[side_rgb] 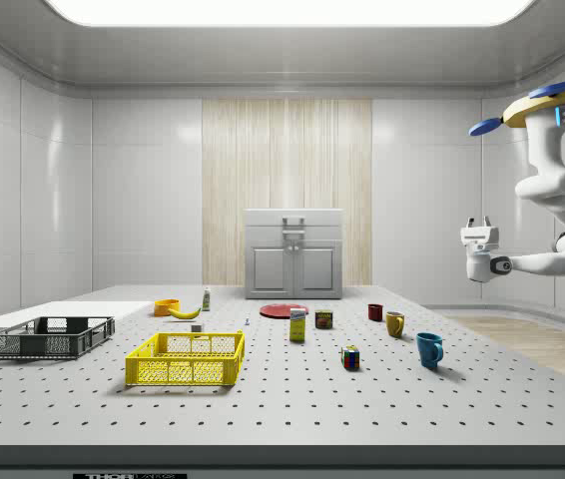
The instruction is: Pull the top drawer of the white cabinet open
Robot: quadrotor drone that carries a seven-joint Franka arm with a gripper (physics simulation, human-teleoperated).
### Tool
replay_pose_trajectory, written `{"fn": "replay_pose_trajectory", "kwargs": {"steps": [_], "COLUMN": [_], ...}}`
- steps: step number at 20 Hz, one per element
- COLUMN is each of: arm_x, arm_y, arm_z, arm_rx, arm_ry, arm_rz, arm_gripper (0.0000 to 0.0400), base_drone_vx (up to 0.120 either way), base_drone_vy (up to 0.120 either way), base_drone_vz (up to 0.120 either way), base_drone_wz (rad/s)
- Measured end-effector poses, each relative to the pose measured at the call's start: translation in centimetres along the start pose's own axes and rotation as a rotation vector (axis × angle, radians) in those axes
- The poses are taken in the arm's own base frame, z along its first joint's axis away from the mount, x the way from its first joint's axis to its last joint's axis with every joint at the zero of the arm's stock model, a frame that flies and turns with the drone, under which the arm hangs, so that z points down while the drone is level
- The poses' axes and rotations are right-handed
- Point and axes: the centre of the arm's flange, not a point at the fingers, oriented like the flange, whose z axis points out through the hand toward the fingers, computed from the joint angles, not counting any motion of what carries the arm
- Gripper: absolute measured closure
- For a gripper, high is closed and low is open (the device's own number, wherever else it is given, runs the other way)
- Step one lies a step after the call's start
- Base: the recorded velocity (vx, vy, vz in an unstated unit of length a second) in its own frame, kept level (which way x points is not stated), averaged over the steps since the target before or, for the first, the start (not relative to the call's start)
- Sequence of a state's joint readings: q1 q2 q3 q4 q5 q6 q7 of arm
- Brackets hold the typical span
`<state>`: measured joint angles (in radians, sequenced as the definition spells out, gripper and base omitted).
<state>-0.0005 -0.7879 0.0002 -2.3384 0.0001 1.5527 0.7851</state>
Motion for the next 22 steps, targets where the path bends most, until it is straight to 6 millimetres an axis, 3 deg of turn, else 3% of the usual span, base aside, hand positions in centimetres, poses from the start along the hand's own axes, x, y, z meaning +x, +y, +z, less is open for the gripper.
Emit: {"fn": "replay_pose_trajectory", "kwargs": {"steps": [5, 10, 15, 18, 22], "arm_x": [-0.3, -0.1, 0.0, 2.8, 5.8], "arm_y": [0.3, 0.1, 0.0, 2.8, 5.7], "arm_z": [-3.7, -6.6, -8.3, -7.9, -4.8], "arm_rx": [0.003, 0.006, 0.008, 0.306, 0.68], "arm_ry": [0.003, 0.006, 0.008, -0.294, -0.674], "arm_rz": [0.0, 0.0, 0.0, 0.003, 0.001], "arm_gripper": [0.0074, 0.0089, 0.0093, 0.0089, 0.0088], "base_drone_vx": [0.0, 0.0, 0.0, 0.0, 0.04], "base_drone_vy": [0.0, 0.0, 0.0, 0.0, -0.05], "base_drone_vz": [0.0, 0.0, 0.0, 0.0, 0.0], "base_drone_wz": [0.0, 0.0, 0.0, 0.0, 0.0]}}
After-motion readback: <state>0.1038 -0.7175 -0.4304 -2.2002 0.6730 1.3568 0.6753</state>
